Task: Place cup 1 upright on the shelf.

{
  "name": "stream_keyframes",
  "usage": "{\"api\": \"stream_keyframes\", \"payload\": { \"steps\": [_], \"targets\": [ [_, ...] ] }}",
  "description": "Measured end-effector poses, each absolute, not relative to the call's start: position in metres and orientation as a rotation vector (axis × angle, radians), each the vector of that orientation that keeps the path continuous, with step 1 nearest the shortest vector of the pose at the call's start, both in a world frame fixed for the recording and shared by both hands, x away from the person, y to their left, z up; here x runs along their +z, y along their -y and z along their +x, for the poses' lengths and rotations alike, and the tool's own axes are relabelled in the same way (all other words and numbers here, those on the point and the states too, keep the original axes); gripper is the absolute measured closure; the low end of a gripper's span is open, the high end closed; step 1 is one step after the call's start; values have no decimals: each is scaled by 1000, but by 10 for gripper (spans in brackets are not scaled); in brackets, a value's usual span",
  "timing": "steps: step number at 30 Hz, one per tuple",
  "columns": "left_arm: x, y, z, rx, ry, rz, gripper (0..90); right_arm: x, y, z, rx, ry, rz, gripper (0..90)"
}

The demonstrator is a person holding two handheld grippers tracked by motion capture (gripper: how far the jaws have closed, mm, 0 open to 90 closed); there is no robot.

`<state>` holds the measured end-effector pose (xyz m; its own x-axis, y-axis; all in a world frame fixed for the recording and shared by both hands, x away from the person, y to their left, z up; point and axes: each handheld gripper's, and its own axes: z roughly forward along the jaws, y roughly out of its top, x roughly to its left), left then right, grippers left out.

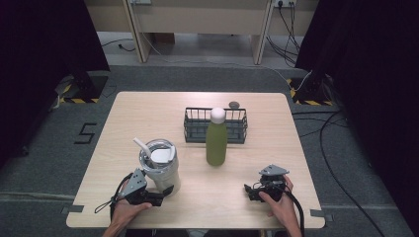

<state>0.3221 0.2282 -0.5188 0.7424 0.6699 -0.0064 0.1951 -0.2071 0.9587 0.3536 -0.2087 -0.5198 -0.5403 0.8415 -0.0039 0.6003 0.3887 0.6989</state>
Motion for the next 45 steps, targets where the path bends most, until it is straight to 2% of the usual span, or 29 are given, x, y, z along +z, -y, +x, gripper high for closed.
{"api": "stream_keyframes", "payload": {
  "steps": [16,31,45],
  "targets": [
    [-521,-220,328,466,-729,1632,88,-520,208,353,937,-2302,1243,3],
    [-520,-220,327,493,-727,1626,103,-520,208,353,939,-2309,1229,5],
    [-501,-236,339,460,-799,1555,105,-520,208,353,939,-2310,1226,5]
  ]
}}
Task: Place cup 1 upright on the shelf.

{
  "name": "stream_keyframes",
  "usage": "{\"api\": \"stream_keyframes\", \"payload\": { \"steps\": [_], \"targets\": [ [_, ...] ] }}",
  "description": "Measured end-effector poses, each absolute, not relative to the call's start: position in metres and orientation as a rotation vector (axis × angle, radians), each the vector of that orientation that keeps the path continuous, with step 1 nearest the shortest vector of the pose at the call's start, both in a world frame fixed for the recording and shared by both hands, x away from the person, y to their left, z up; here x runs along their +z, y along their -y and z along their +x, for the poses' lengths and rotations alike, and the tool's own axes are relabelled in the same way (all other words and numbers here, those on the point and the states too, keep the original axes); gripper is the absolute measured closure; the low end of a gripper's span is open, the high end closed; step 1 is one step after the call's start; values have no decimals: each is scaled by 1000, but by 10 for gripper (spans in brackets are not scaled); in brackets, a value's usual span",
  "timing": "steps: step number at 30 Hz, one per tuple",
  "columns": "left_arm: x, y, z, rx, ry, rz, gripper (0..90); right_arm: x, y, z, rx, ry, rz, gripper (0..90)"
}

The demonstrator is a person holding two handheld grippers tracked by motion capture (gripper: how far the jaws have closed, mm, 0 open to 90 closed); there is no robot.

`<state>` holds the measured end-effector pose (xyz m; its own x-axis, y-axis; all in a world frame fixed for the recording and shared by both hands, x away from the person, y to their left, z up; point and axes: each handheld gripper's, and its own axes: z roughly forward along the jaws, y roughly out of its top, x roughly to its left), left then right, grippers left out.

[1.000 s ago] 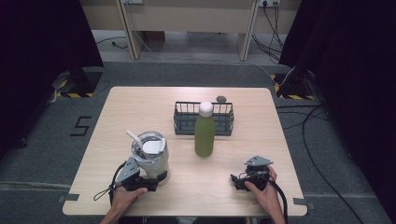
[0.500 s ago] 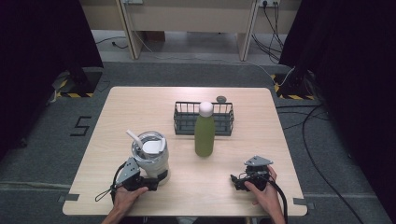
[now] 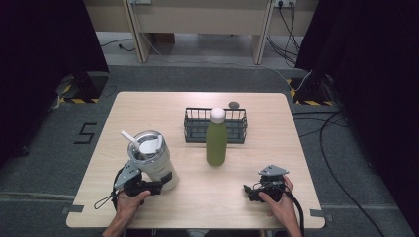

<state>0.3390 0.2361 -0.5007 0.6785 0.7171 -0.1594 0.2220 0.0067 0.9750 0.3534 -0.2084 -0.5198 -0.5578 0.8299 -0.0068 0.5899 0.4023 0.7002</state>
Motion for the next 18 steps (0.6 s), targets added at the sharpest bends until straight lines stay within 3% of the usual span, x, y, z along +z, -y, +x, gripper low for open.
{"api": "stream_keyframes", "payload": {
  "steps": [6,7,18],
  "targets": [
    [-490,-241,349,538,-723,1610,106,-520,208,353,939,-2310,1228,4],
    [-489,-238,347,488,-772,1583,106,-520,208,353,939,-2310,1228,4],
    [-475,-234,364,496,-771,1603,106,-520,208,354,939,-2310,1228,3]
  ]
}}
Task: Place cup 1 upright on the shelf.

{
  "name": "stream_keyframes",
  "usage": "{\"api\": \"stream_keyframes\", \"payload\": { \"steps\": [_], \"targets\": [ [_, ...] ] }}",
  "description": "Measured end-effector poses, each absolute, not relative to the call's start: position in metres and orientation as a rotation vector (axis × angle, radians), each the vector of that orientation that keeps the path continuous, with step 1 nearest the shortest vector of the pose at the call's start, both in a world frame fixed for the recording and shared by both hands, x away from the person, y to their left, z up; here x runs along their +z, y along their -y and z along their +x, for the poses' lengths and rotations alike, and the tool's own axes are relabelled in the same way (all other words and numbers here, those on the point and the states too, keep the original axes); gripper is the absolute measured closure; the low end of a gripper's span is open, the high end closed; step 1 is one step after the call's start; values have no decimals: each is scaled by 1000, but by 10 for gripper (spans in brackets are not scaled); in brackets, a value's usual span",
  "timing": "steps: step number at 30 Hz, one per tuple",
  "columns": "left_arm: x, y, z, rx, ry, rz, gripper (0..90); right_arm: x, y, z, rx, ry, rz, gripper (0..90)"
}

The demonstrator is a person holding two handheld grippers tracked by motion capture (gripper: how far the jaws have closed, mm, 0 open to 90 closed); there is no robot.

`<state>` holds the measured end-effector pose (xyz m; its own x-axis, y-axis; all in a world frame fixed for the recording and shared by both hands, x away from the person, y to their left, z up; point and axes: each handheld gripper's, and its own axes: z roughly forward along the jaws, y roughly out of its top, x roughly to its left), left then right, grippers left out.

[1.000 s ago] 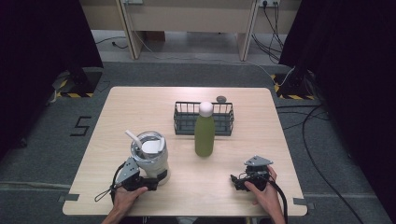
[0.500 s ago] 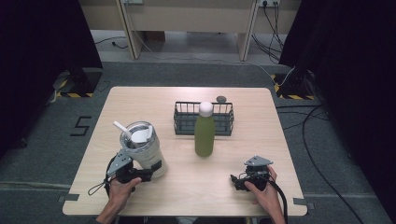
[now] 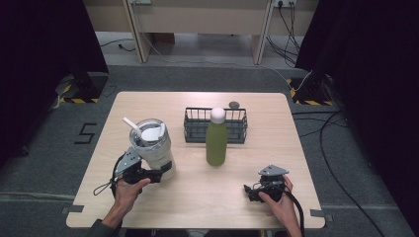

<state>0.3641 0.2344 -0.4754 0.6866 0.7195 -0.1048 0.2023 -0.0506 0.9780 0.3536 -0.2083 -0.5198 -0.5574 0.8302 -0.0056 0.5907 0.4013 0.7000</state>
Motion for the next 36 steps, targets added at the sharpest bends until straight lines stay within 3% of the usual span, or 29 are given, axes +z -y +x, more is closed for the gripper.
{"api": "stream_keyframes", "payload": {
  "steps": [36],
  "targets": [
    [-394,-202,455,474,-701,1631,107,-520,208,354,935,-2310,1227,3]
  ]
}}
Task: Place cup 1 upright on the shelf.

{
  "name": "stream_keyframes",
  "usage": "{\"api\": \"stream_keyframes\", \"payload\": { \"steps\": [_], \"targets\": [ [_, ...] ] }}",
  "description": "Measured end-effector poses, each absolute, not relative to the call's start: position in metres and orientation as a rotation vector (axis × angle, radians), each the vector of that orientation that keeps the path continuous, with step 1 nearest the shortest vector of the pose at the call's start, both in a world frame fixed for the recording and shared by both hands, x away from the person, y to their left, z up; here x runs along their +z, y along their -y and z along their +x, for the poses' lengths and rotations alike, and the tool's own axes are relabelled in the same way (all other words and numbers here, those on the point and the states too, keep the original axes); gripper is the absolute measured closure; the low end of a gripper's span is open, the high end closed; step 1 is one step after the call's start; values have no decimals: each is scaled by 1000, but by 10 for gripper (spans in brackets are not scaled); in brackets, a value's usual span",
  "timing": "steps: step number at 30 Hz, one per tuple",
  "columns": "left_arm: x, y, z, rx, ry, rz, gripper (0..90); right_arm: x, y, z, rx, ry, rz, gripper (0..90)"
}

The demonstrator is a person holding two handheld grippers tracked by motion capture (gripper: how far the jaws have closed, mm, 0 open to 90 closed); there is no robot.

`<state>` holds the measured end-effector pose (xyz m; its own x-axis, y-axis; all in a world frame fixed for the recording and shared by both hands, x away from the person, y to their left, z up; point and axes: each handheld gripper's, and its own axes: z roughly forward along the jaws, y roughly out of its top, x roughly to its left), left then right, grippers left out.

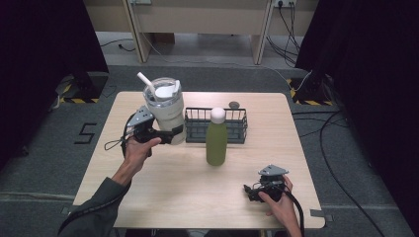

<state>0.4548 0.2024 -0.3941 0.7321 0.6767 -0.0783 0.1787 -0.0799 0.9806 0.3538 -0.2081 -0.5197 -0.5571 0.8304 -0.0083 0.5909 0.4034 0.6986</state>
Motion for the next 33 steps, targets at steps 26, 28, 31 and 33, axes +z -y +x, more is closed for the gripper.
{"api": "stream_keyframes", "payload": {
  "steps": [26,28,31,33],
  "targets": [
    [-380,-144,531,447,-702,1635,107,-520,208,354,937,-2310,1229,3],
    [-381,-139,536,444,-702,1636,107,-520,208,354,937,-2310,1229,3],
    [-384,-134,541,454,-706,1646,107,-520,208,354,936,-2311,1224,3],
    [-387,-131,543,450,-709,1650,107,-520,208,354,937,-2311,1226,3]
  ]
}}
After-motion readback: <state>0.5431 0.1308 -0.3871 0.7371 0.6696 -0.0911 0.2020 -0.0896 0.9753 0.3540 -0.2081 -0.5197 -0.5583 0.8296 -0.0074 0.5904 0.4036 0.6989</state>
